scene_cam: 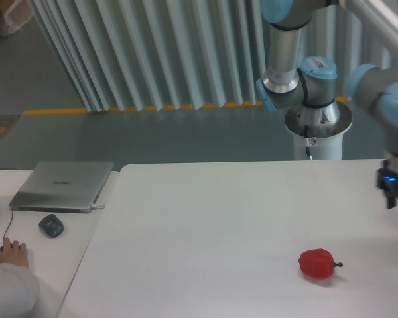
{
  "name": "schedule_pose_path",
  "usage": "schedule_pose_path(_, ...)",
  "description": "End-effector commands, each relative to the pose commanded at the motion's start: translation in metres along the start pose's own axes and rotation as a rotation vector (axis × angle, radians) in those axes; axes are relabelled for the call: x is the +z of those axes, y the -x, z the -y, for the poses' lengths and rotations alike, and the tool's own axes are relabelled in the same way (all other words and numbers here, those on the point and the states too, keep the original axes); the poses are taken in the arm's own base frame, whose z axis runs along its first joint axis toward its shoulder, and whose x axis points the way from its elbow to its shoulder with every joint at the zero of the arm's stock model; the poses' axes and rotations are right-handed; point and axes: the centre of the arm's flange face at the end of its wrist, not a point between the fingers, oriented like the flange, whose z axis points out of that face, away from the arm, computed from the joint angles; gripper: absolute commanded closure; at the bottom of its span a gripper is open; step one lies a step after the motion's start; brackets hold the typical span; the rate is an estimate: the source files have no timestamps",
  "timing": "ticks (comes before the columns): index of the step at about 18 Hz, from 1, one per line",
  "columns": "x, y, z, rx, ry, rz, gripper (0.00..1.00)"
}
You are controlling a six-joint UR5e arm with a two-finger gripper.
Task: Place the red pepper on the table
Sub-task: 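Open the gripper, release the pepper and lift the arm away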
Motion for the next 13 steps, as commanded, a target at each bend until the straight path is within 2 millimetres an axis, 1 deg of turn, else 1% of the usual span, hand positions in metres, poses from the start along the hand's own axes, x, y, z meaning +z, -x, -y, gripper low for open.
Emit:
schedule_pose_path(3,0.0088,0.0101,0.0022,0.012,-0.021,0.012,0.00)
schedule_pose_path(6,0.0063,0.0099,0.0060,0.010,-0.038,0.020,0.00)
schedule_pose_path(13,0.0072,0.0082,0.0060,0.005,-0.037,0.017,0.00)
